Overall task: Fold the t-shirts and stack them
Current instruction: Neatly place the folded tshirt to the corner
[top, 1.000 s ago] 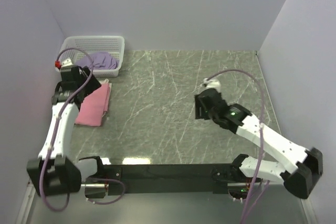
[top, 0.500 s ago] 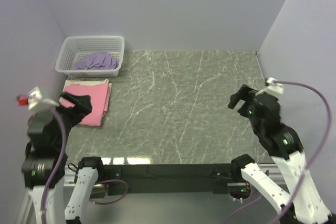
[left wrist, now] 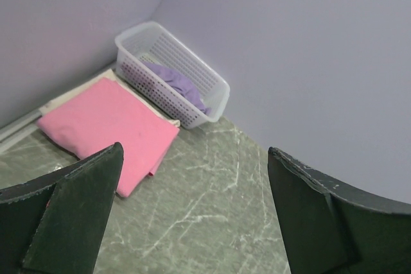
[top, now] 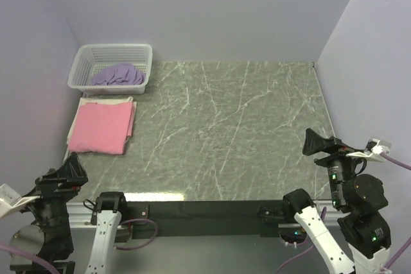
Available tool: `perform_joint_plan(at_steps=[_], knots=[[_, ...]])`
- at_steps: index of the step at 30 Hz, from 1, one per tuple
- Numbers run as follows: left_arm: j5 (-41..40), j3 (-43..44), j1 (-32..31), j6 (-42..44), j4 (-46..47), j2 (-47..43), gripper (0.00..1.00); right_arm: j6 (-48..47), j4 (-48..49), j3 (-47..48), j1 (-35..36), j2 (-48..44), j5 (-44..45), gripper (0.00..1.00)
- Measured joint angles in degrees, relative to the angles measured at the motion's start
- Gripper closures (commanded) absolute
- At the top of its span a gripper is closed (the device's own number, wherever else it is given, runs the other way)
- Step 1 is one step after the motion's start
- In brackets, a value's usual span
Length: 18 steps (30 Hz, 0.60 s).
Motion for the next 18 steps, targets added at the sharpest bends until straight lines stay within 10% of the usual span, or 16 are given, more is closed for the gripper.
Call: perform_joint_plan(at_steps=[18], knots=[[-7.1, -2.2, -3.9, 1.6, 3.4, -3.6, 0.01, -3.6, 5.1, -6.5, -0.3, -7.2, -1.8, 0.07]])
